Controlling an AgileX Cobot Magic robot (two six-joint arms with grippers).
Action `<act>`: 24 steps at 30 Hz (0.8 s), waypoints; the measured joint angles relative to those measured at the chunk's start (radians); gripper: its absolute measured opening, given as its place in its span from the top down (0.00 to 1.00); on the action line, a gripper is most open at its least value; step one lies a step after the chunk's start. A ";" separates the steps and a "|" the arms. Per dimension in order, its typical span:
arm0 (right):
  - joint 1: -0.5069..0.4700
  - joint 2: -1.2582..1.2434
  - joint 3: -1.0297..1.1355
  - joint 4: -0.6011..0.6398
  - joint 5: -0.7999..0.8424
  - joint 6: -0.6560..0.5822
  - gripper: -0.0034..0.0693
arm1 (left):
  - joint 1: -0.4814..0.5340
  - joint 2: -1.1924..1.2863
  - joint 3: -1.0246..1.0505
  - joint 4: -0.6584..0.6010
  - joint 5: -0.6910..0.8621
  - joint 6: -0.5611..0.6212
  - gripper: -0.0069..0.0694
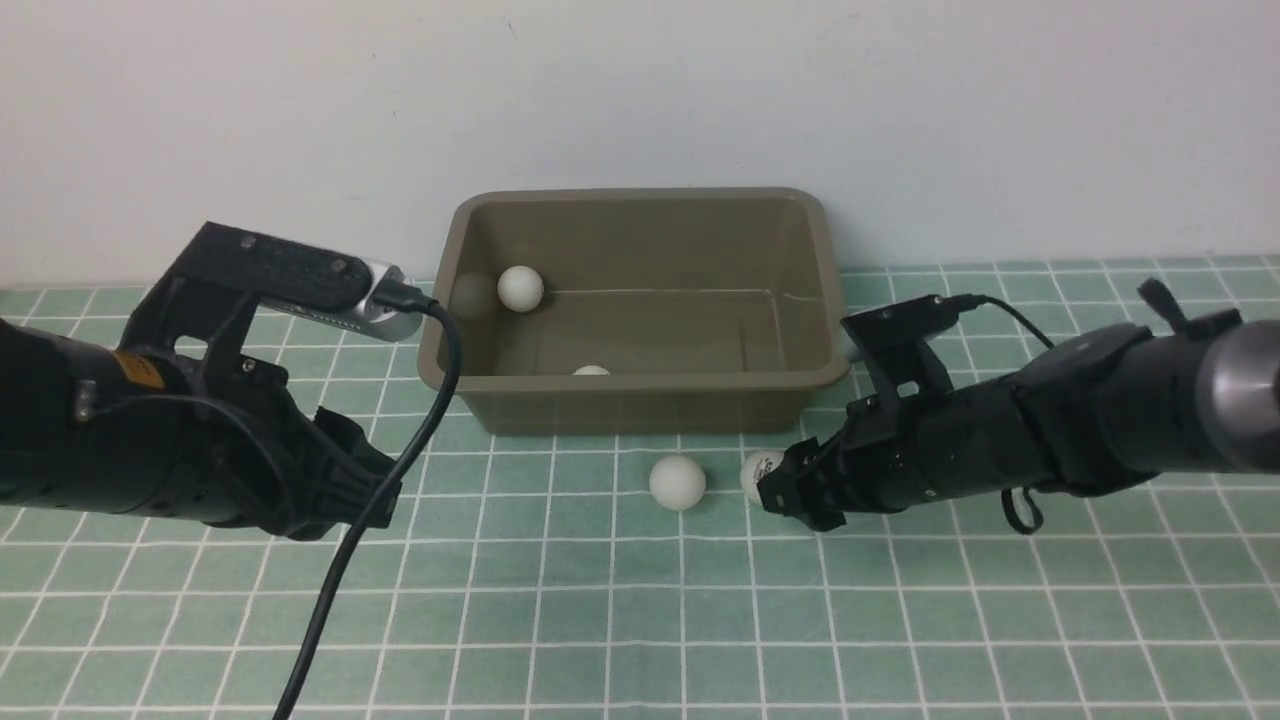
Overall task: Put the table tennis balls in the box on the green coffee tablecloth.
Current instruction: 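Reach for and grasp a ping pong ball on the table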
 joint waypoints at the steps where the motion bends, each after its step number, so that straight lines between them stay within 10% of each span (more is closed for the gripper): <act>1: 0.000 0.006 -0.001 0.021 0.000 -0.021 0.35 | 0.000 0.000 0.000 0.000 0.000 0.000 0.59; 10: 0.000 0.065 -0.007 0.290 0.032 -0.250 0.35 | 0.000 0.000 0.000 0.000 0.000 0.000 0.59; 24: 0.000 0.078 -0.008 0.374 0.031 -0.385 0.47 | 0.000 0.000 0.000 0.000 -0.001 0.007 0.59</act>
